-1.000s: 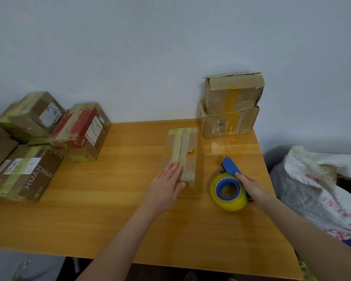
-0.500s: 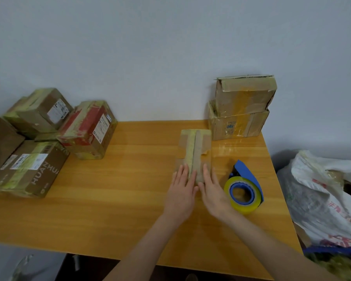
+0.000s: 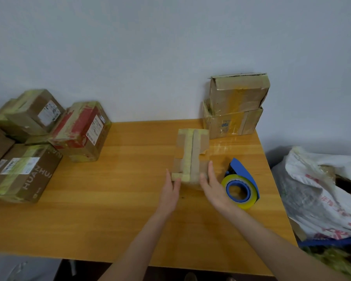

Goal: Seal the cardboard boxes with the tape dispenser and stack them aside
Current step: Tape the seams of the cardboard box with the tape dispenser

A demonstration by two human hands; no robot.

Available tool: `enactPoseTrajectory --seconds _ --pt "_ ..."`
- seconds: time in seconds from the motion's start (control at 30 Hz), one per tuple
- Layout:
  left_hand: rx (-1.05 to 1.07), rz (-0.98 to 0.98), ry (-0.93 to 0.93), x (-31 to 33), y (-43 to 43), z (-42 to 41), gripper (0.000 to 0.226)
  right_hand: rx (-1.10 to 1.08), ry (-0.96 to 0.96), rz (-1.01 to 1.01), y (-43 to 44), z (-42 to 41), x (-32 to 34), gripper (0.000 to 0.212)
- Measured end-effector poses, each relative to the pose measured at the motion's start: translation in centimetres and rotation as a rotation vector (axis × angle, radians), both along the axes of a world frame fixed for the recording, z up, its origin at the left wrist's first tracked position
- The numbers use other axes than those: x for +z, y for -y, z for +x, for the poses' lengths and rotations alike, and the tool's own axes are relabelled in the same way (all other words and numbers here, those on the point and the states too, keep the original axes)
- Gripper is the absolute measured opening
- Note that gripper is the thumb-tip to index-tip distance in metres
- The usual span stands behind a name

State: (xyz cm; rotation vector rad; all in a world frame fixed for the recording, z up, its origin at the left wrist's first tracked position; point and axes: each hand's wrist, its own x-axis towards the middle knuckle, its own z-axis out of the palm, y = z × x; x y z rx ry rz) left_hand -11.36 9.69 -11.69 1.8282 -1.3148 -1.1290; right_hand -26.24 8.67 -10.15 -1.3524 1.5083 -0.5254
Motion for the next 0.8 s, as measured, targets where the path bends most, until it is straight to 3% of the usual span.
enactPoseTrajectory --seconds 0.07,0.17,0.27,0.37,0.57,0.63,0.7,0.8 --pt "0.055 -0.034 -0.001 -0.6 -0.3 1.5 0.063 -0.096 0.051 0.008 0.5 -1.7 0.2 0.064" --pt "0.178 -0.209 0.143 -0.9 -0.8 3.3 0.041 -0.241 -0.033 -0.137 0.3 -4.0 0.1 0.048" --pt "0.181 -0.22 0.106 -0.7 -0.7 3.3 0.026 -0.203 -0.011 -0.141 -0.4 -4.0 -0.2 0.041" --pt "0.179 -0.17 0.046 -0.3 -0.2 2.4 0.023 -0.154 0.031 -0.146 -0.7 -2.9 -0.7 0.05" --pt "0.171 -0.145 0.112 -0.6 0.8 2.3 0.018 -0.188 0.067 -0.2 -0.3 -2.2 -1.1 0.065" --pt "0.129 -0.161 0.179 -0.7 0.9 2.5 0.015 -0.157 0.018 -0.221 -0.1 -2.1 -1.2 0.069" --pt "0.079 -0.194 0.257 -0.7 1.1 2.7 0.026 -0.112 -0.065 -0.241 0.2 -2.0 -1.1 0.068" --pt "0.025 -0.242 0.398 -0.7 1.4 3.2 0.031 -0.001 -0.365 -0.302 0.6 -2.1 -0.5 0.061"
